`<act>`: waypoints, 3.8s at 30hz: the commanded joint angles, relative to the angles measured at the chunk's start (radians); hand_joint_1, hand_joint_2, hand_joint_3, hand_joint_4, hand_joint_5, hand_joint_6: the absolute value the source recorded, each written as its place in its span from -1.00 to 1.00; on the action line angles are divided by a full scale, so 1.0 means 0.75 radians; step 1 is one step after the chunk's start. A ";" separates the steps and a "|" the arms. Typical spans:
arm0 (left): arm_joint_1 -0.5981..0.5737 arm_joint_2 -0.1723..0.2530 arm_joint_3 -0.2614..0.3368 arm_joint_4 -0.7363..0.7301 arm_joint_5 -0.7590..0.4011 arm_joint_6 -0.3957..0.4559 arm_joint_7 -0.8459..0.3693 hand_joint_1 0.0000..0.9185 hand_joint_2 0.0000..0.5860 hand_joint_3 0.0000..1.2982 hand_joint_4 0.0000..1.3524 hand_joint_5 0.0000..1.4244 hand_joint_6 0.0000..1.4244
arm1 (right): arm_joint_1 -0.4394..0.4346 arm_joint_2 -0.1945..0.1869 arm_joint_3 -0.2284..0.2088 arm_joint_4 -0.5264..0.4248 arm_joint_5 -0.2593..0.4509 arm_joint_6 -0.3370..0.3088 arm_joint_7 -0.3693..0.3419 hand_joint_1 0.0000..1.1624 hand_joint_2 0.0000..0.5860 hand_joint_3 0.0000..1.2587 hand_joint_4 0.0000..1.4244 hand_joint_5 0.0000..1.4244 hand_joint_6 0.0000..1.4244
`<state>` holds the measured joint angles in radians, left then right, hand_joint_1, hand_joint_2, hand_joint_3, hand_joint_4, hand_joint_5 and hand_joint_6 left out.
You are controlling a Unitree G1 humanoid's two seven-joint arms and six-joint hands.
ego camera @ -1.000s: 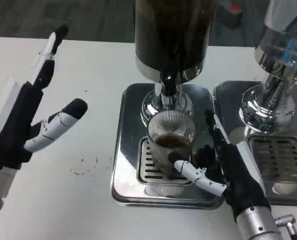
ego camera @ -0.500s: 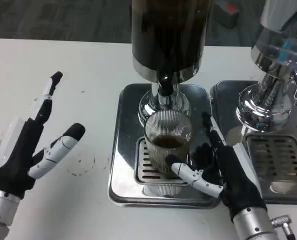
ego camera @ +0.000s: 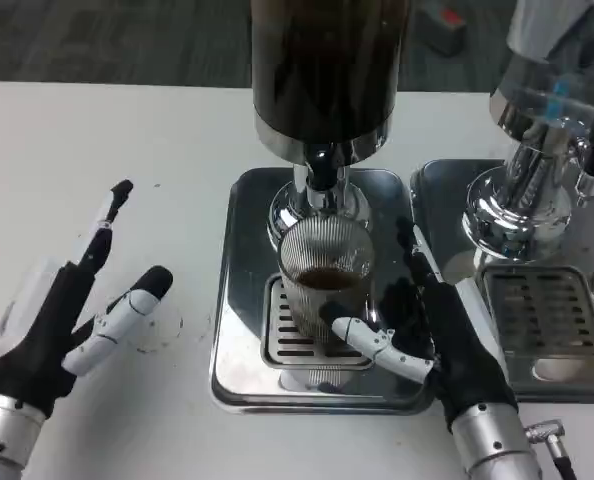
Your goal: Grasp the cup under the faucet to collect the drink, then remove the cup.
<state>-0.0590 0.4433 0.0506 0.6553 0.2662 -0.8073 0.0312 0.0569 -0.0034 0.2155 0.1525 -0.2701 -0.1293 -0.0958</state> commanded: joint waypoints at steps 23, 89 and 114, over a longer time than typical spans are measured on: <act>-0.024 0.037 -0.090 0.130 0.008 -0.007 -0.028 -1.00 -0.47 -1.00 -1.00 -1.00 -1.00 | 0.036 -0.041 0.026 -0.128 0.028 0.007 0.102 0.26 -0.45 -1.00 -1.00 -1.00 -1.00; 0.022 0.036 -0.056 0.091 -0.085 0.022 -0.080 -1.00 -0.47 -0.97 -1.00 -0.96 -1.00 | -0.123 0.104 0.010 0.183 0.028 -0.060 -0.109 0.65 -0.33 -0.43 -0.26 -0.25 -0.04; -0.002 0.032 -0.052 0.106 -0.086 0.023 -0.113 -1.00 -0.46 -0.97 -1.00 -0.95 -1.00 | -0.095 0.139 -0.004 0.120 0.033 -0.148 -0.266 0.81 -0.34 -0.18 -0.15 0.01 0.34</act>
<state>-0.0521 0.4631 0.0153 0.7336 0.2049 -0.7979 -0.0389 -0.0227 0.0594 0.2136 0.2763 -0.2488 -0.1989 -0.2705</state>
